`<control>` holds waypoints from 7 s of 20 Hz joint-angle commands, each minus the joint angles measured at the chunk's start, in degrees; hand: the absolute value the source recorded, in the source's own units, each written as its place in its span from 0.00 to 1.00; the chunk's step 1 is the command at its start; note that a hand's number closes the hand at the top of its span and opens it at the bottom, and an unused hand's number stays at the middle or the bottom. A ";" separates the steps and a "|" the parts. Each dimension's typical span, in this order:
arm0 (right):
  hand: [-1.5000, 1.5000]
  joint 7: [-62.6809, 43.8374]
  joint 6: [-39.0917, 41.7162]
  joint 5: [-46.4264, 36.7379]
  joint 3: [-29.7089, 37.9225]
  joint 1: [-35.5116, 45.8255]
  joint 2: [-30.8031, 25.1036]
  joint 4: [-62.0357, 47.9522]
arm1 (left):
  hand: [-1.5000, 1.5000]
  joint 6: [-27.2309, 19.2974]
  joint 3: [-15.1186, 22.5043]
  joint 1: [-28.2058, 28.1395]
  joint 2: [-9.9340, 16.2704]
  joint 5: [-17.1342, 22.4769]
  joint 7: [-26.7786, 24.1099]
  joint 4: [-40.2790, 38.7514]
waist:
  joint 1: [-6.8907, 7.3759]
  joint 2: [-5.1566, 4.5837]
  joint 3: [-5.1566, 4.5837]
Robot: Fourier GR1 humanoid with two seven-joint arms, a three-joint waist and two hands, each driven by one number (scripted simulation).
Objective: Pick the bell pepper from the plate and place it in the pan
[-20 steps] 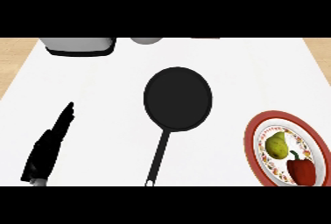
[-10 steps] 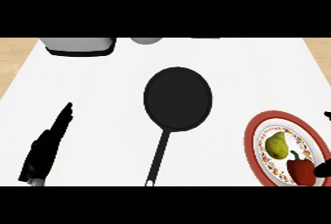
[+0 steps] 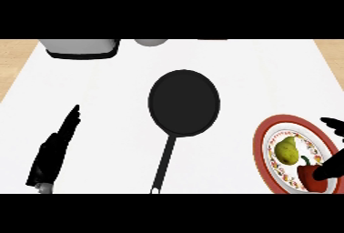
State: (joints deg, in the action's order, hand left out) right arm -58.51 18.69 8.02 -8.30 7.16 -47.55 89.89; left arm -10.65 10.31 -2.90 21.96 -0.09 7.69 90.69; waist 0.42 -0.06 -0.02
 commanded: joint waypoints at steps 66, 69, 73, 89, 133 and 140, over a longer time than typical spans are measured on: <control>1.00 27.04 -26.28 -55.83 -8.21 10.22 14.66 7.51 | 0.50 8.10 -7.55 -3.79 -6.86 -7.07 -0.07 3.21 | 0.20 0.20 0.00; 1.00 29.83 -27.21 -55.37 -6.83 14.17 18.11 4.23 | 0.50 6.85 -6.86 -1.84 -8.41 -9.17 -0.04 0.32 | -0.01 0.04 0.02; 1.00 27.33 -24.99 -54.20 -8.65 23.75 26.90 -2.07 | 0.50 9.25 -9.61 -2.95 -6.22 -7.16 -3.64 -0.88 | 0.82 -0.10 -0.01; 1.00 38.85 -36.17 -53.35 -2.17 47.77 47.34 -54.20 | 0.50 10.21 -7.40 -0.80 -7.72 -8.96 2.10 4.40 | 2.59 -0.75 0.04; 0.00 79.36 -37.33 -10.60 25.70 29.82 28.99 -55.83 | 0.50 11.52 -13.11 2.34 -7.19 -8.18 1.39 -1.10 | -1.29 0.30 -0.01; 0.00 78.81 -28.06 -7.45 27.84 24.32 20.51 -52.90 | 0.50 12.49 -13.17 1.65 -7.83 -8.64 1.92 0.51 | -0.39 0.09 0.03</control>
State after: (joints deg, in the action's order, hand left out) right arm 20.40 -13.72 -0.96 18.60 34.54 -23.17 35.11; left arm 0.04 -1.29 -2.21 12.78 -9.74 7.82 90.10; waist -0.12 0.04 0.00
